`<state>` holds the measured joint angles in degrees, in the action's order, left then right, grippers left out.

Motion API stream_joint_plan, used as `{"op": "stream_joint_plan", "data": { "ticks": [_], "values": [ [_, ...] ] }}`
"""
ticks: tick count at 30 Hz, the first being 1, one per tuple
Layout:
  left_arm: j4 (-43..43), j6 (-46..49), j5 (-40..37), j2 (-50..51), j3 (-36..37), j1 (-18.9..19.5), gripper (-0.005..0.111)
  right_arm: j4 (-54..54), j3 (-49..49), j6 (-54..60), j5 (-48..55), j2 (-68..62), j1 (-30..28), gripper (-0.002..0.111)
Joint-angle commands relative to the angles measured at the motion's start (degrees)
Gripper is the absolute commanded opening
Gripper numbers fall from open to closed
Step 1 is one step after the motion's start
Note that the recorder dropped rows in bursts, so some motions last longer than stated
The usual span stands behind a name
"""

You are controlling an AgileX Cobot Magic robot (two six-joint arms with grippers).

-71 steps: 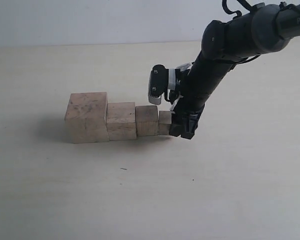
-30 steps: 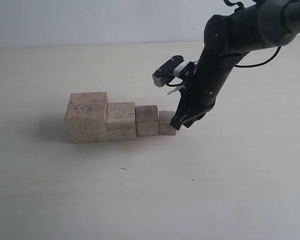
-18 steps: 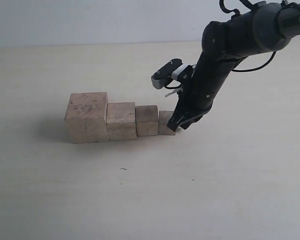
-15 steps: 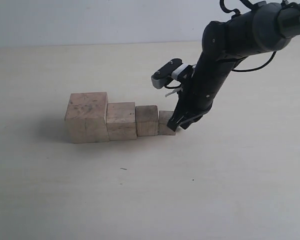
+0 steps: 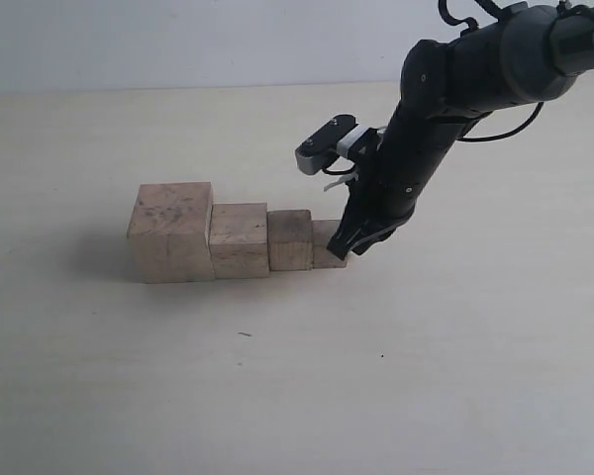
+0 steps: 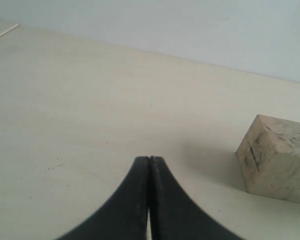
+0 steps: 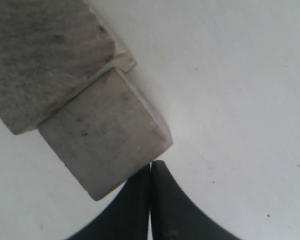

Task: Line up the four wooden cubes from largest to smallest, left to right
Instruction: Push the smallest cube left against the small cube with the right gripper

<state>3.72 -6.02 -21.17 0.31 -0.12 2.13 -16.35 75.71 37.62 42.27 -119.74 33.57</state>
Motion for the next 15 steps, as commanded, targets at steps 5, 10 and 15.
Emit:
{"op": "stream_joint_plan", "data": {
  "ticks": [5,10,15],
  "values": [
    [-0.11,-0.08,0.32,-0.31,0.12,-0.18,0.000,-1.74,0.05,1.83,-0.55,0.12,0.08,0.000],
    [-0.11,-0.08,0.32,-0.31,0.12,-0.18,0.000,-1.85,0.05,1.83,-0.15,0.12,0.08,0.000],
    [-0.11,-0.08,0.32,-0.31,0.12,-0.18,0.000,-1.85,0.05,1.83,-0.04,0.12,0.08,0.000]
  ]
}}
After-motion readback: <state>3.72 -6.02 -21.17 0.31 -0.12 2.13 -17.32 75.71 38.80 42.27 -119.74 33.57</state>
